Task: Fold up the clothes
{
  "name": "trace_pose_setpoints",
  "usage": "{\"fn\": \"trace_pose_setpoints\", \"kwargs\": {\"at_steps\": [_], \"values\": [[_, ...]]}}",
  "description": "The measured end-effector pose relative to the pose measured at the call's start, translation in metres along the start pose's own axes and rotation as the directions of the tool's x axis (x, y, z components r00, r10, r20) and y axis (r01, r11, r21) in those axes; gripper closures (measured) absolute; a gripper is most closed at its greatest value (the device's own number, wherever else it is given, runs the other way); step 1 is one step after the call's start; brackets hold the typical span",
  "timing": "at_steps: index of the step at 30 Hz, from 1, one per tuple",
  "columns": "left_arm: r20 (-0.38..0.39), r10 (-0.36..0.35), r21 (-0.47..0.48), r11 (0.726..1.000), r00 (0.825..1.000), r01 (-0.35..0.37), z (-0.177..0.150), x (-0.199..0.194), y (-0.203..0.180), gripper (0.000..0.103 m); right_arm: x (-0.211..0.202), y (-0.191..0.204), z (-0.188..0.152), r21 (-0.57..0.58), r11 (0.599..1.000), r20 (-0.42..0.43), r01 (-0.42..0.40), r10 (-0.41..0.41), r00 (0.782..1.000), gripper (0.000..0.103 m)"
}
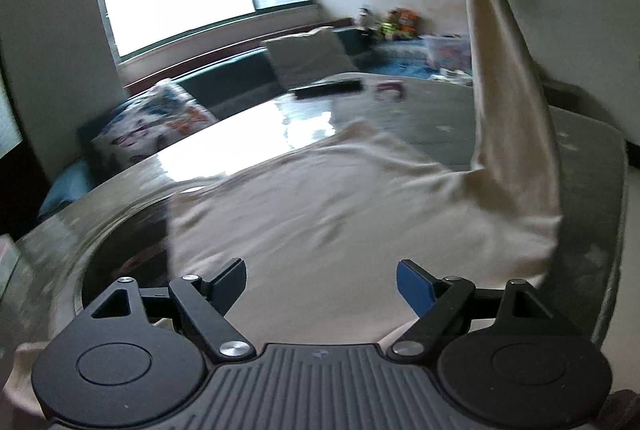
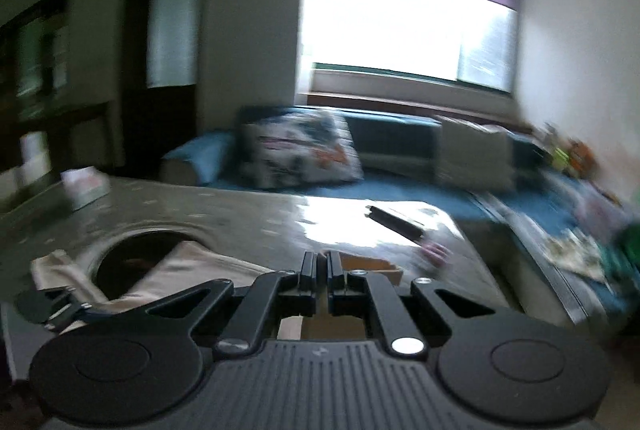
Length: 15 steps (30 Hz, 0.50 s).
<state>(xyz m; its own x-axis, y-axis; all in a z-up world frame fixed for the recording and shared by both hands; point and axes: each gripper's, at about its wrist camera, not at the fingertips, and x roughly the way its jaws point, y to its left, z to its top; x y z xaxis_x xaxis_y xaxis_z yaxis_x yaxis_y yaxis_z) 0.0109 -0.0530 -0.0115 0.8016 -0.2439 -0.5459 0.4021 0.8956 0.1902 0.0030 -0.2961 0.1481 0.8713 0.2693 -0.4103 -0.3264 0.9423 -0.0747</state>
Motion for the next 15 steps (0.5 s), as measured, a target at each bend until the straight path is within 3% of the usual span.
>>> {"fn": "trace_pose_setpoints", "kwargs": {"at_steps": [4, 9, 12, 15], "values": [[-0.009, 0.052, -0.059, 0.997, 0.999, -0.053, -0.015, -0.013, 0.025, 0.018, 0.028, 0.057, 0.015, -0.097, 0.987, -0.018, -0.132, 0.130, 0.991, 0.099], [-0.031, 0.103, -0.118, 0.987, 0.994, -0.106, -0.030, -0.024, 0.047, 0.018, 0.063, 0.117, 0.012, -0.160, 0.947, -0.079, -0.279, 0.269, 0.960, 0.099], [-0.042, 0.118, -0.135, 0.983, 0.992, -0.123, -0.036, -0.029, 0.053, 0.018, 0.069, 0.140, 0.005, -0.169, 0.924, -0.123, -0.343, 0.326, 0.938, 0.097], [-0.041, 0.126, -0.143, 0.981, 0.991, -0.130, -0.037, -0.034, 0.055, 0.018, 0.062, 0.140, -0.002, -0.193, 0.911, -0.142, -0.363, 0.341, 0.929, 0.096]]}}
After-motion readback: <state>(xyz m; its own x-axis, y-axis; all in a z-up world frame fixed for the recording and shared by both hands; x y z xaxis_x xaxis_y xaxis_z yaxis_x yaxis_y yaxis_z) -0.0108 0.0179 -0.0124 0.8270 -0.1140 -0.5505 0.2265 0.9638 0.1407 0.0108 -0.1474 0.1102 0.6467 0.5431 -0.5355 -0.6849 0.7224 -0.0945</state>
